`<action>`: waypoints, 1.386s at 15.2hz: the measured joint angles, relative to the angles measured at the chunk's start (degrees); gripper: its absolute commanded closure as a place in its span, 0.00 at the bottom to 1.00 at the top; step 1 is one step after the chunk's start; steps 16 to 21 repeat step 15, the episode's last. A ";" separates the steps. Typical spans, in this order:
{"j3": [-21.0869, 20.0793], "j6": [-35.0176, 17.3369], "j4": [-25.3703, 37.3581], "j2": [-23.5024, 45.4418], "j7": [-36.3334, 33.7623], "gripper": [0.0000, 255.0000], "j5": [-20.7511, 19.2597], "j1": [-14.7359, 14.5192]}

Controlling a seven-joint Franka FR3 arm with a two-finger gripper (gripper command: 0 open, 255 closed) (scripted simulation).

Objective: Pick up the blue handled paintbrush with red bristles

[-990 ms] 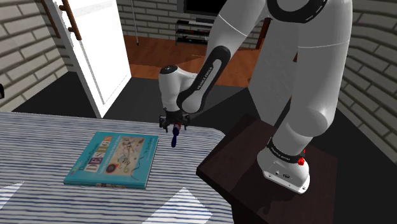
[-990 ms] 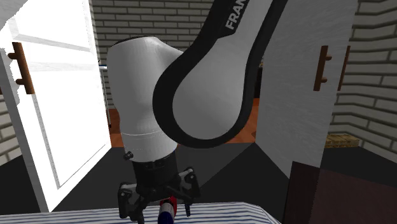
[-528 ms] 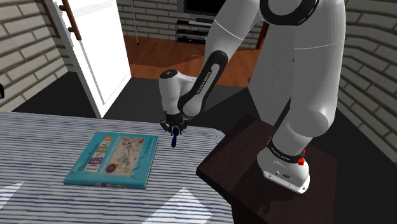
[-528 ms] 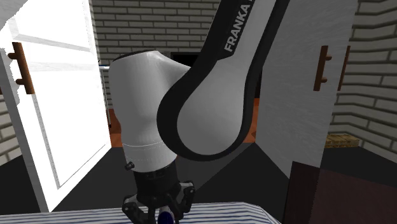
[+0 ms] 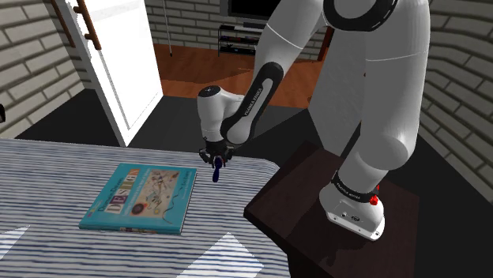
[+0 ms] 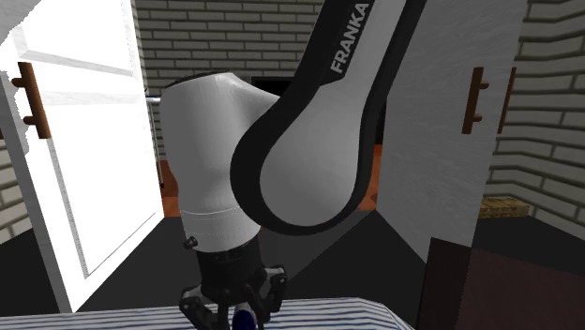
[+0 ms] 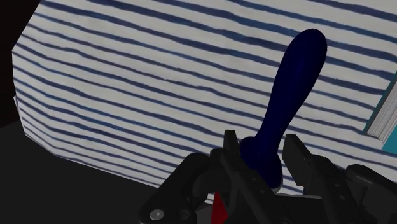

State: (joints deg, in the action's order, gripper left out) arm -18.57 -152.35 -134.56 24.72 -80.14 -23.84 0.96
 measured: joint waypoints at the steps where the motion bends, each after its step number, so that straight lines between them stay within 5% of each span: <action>1: -0.38 0.49 -0.13 -0.59 0.35 1.00 0.47 0.27; 14: -5.63 8.10 -1.81 -10.80 6.71 1.00 8.88 4.08; 21: -5.80 8.46 -1.76 -11.16 6.92 1.00 9.21 4.15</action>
